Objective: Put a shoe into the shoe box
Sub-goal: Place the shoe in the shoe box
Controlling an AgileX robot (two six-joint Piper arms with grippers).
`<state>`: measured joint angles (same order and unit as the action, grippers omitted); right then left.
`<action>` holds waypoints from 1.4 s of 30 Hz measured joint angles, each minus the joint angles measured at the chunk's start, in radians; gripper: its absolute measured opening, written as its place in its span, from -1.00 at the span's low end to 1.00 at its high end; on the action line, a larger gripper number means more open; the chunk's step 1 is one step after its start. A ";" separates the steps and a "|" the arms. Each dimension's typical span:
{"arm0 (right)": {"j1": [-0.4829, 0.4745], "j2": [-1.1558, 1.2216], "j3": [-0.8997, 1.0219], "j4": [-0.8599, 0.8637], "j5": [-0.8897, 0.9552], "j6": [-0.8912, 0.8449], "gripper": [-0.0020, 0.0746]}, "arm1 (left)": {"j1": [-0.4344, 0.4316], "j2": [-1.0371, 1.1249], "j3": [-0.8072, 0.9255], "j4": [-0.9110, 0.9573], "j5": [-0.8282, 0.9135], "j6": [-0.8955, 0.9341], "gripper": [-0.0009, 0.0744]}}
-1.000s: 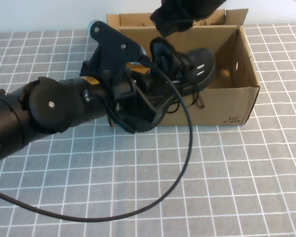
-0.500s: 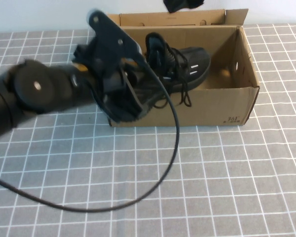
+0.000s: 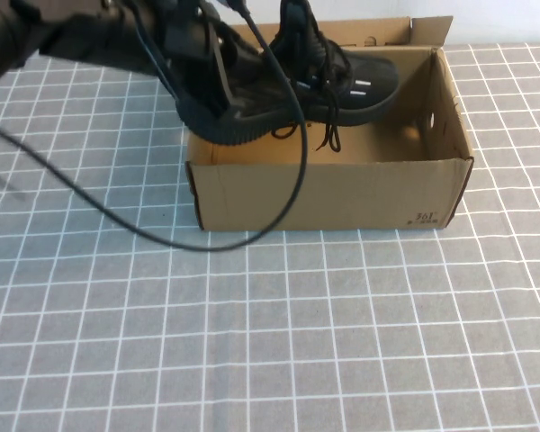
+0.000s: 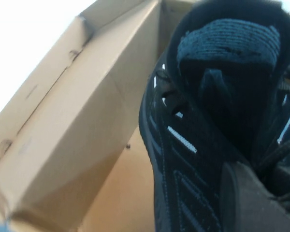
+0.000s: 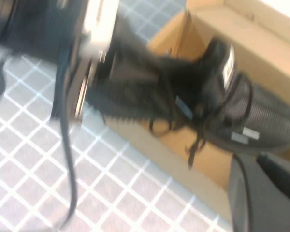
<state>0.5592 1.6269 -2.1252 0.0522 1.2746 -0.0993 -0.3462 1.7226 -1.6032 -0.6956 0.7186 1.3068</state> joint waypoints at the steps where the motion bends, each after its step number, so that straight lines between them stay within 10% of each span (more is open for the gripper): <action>1: 0.000 -0.018 0.034 -0.009 0.000 0.006 -0.95 | 0.015 0.029 -0.036 -0.031 0.031 0.042 -0.80; 10: 0.000 -0.198 0.276 -0.083 0.000 0.059 -0.95 | 0.121 0.304 -0.287 -0.328 0.241 0.394 -0.80; 42: 0.000 -0.255 0.312 -0.085 0.002 0.067 -0.95 | 0.128 0.704 -0.614 -0.399 0.304 0.529 -0.80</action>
<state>0.5592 1.3724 -1.8127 -0.0327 1.2763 -0.0320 -0.2185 2.4265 -2.2170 -1.0945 1.0224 1.8361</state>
